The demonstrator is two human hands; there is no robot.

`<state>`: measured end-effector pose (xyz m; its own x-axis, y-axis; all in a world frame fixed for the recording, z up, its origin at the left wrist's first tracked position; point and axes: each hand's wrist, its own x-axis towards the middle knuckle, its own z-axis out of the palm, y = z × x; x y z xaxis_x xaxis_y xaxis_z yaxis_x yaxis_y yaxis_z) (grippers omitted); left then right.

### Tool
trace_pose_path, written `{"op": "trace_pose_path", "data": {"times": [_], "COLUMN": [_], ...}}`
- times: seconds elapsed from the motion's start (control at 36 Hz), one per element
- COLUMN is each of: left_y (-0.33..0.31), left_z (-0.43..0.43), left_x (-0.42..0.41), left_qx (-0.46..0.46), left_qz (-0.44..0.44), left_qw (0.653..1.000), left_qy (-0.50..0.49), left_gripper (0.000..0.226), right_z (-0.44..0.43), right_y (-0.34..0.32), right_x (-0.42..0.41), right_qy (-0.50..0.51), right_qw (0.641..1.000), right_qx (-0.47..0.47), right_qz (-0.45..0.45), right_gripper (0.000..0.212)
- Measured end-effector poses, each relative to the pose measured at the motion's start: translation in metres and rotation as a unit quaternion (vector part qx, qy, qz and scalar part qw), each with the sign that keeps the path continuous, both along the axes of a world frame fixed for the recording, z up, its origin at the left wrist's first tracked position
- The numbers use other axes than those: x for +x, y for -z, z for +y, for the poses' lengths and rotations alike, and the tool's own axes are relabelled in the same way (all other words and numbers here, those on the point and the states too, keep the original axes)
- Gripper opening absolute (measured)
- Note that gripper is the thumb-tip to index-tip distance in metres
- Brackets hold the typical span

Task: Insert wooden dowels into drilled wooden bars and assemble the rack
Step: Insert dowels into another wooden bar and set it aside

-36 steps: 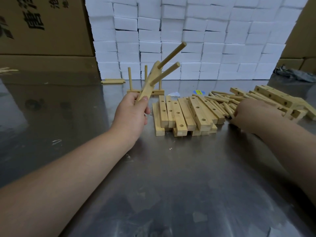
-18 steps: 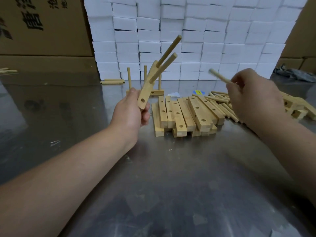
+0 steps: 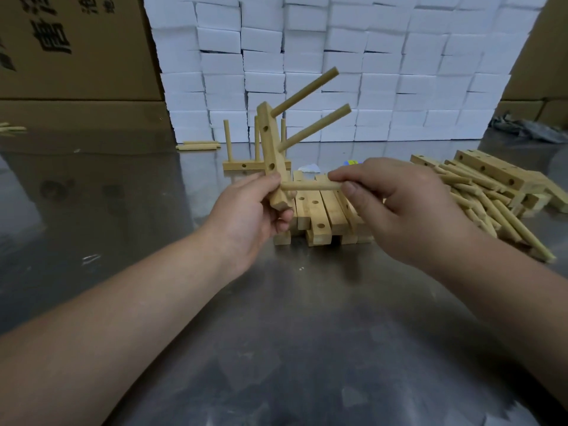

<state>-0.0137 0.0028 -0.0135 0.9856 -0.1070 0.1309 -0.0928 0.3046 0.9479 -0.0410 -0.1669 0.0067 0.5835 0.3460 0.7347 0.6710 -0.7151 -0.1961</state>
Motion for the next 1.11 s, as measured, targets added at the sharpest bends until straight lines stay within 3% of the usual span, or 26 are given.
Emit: {"op": "trace_pose_path", "data": {"times": [0.25,0.42,0.58,1.11], "left_y": [0.000,0.002,0.002,-0.003], "left_z": [-0.001,-0.001,-0.003,-0.009], "left_x": [-0.003,-0.001,-0.002,-0.012], "left_qx": [0.030,0.042,0.049,0.066], "left_qz": [-0.005,-0.005,-0.004,-0.029], "left_qw": [0.999,0.998,0.997,0.997], "left_qy": [-0.017,-0.044,-0.051,-0.017], "left_gripper": [0.019,0.035,0.037,0.030], "right_z": [-0.001,0.002,0.005,0.007], "right_y": [0.001,0.001,0.004,0.005], "right_x": [-0.001,-0.004,-0.003,0.000], "right_qy": [0.003,-0.018,-0.017,-0.070], "right_qw": [0.999,0.998,0.995,0.994], "right_qx": [0.021,0.013,0.002,-0.054], "right_qz": [0.049,0.060,0.094,-0.058], "right_gripper": [0.032,0.024,0.021,0.017]}}
